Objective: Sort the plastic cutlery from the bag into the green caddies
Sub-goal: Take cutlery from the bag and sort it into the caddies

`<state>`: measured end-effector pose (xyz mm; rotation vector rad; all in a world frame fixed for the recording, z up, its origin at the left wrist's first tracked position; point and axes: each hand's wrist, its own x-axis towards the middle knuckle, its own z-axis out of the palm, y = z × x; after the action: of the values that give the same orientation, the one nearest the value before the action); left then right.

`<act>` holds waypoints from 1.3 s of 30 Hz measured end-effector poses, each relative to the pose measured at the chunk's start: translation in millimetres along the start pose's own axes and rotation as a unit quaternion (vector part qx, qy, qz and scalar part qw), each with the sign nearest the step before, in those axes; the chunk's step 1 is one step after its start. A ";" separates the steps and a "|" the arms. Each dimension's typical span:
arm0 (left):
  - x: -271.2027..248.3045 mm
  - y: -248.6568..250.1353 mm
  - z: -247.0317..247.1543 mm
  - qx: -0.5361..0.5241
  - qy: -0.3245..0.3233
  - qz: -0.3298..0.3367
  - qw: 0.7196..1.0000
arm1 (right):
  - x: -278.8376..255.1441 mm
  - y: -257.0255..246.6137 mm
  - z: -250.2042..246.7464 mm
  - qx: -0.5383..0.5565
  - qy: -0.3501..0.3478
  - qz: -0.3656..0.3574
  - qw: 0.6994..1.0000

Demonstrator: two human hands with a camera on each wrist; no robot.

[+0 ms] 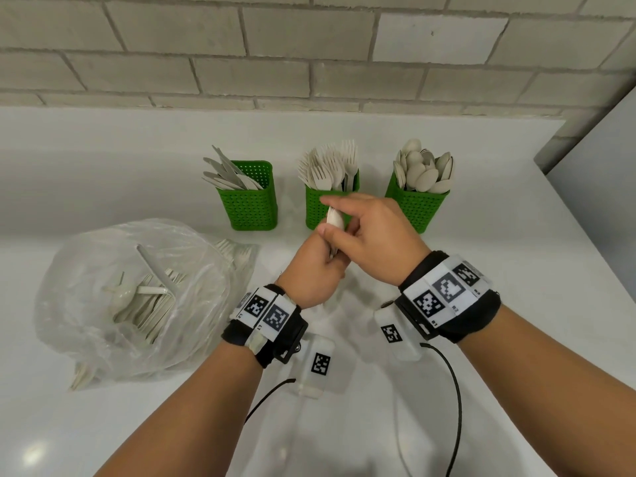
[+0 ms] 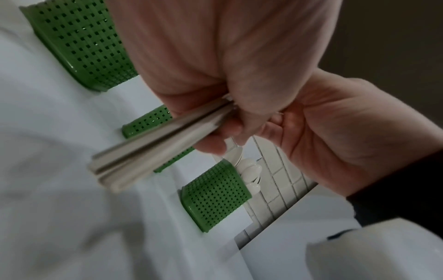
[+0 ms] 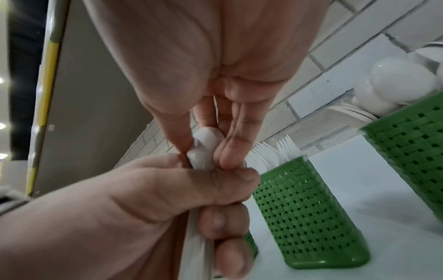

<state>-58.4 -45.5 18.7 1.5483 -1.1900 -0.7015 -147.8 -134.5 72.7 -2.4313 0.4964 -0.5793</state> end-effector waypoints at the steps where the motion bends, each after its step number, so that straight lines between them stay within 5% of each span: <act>1: -0.5 -1.2 -0.5 -0.021 -0.014 -0.001 1.000 | 0.3 2.3 -0.9 0.017 -0.005 0.017 1.000; 6: -6.1 -9.9 -9.0 -0.090 -0.055 -0.051 0.993 | 2.7 12.8 -9.7 0.024 -0.028 0.049 0.998; 13: -17.3 -17.8 -25.3 0.049 -0.047 -0.020 0.997 | 2.3 17.3 -10.2 -0.053 -0.047 0.005 0.997; 20: -15.3 -12.5 -36.3 -0.065 -0.085 -0.100 0.989 | -6.9 19.0 -6.1 -0.001 -0.079 -0.019 0.997; 26: -3.5 -11.4 -29.2 -0.063 -0.058 -0.078 0.993 | -9.4 23.1 -10.8 0.087 -0.127 0.006 0.988; 39: 2.0 -29.4 -23.2 -0.027 -0.042 -0.091 0.995 | -14.8 35.5 5.2 0.088 -0.092 -0.001 0.992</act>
<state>-27.5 -39.1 -1.4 1.6076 -1.0911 -0.9192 -165.0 -152.3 42.9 -2.2884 0.3514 -0.3778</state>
